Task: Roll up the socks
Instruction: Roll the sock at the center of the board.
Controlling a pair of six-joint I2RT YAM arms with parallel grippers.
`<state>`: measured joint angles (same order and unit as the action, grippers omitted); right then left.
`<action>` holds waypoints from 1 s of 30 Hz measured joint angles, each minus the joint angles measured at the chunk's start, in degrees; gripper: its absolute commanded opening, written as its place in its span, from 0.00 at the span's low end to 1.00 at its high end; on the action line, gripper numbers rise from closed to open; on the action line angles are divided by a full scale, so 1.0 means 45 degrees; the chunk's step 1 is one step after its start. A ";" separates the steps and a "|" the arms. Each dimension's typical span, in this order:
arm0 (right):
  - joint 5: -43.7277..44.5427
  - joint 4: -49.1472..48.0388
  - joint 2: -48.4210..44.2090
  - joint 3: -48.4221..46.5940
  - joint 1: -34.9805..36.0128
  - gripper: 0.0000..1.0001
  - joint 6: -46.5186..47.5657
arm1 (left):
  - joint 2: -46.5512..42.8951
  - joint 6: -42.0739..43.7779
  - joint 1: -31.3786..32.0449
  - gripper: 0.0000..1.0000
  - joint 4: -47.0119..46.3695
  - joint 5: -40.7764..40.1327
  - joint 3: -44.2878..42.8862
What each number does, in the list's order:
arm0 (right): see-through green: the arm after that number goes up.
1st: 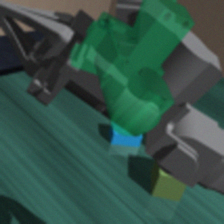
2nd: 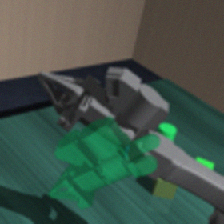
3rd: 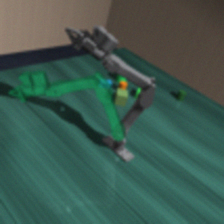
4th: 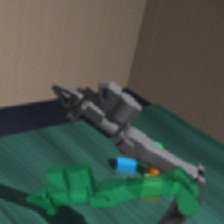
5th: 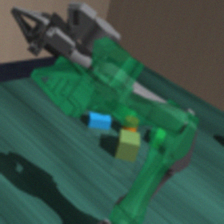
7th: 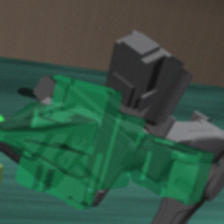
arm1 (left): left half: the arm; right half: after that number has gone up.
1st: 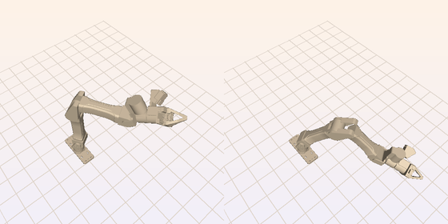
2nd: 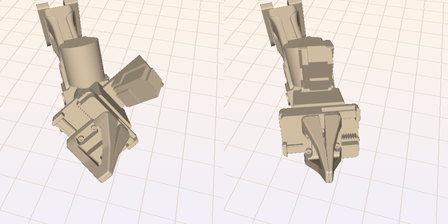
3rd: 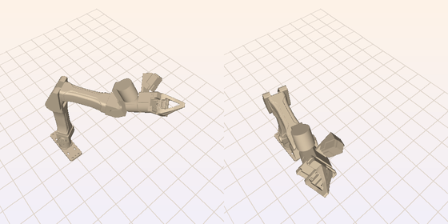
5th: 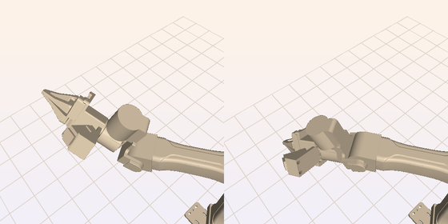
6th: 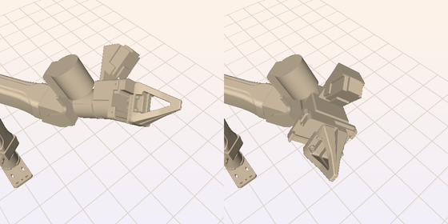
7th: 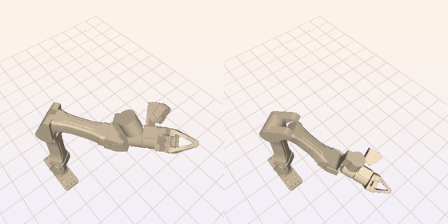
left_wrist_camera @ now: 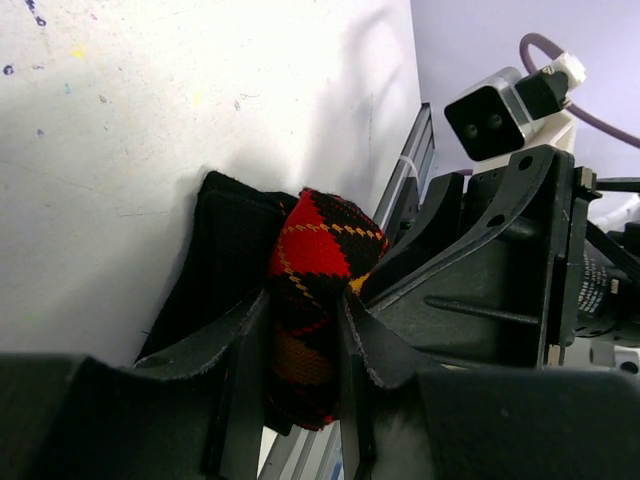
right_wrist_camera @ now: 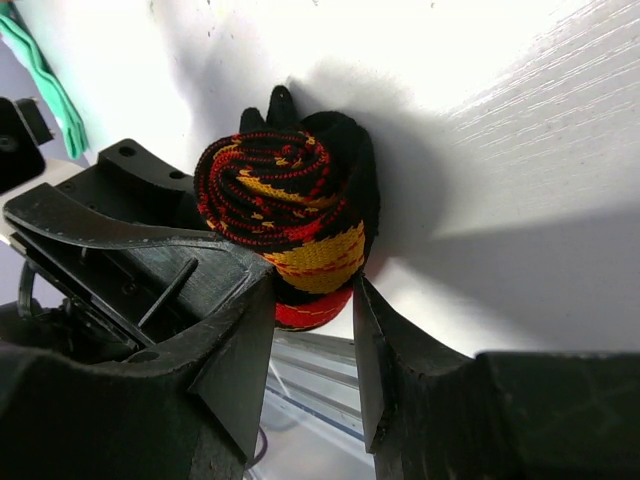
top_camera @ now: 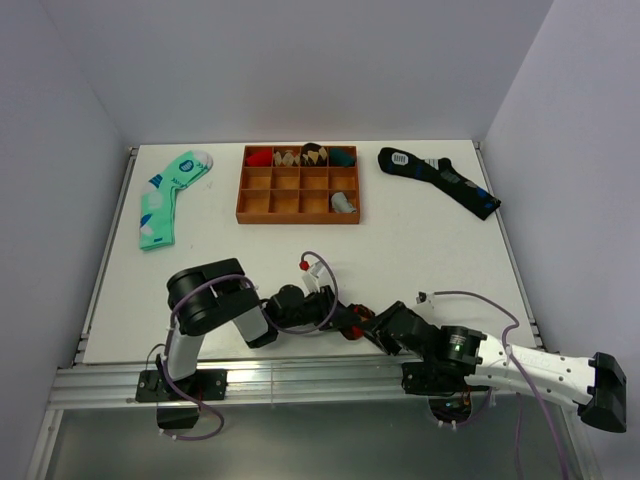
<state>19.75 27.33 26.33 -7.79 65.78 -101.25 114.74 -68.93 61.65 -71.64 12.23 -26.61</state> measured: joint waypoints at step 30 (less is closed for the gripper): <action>0.1277 -0.2395 0.0991 0.0597 0.0219 0.46 0.2006 | 0.0306 -0.0903 -0.1321 0.00 0.0316 0.2540 -0.0272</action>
<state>25.50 16.56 30.79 -5.10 66.76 -92.23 116.11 -72.99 55.70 -70.22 23.66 -27.83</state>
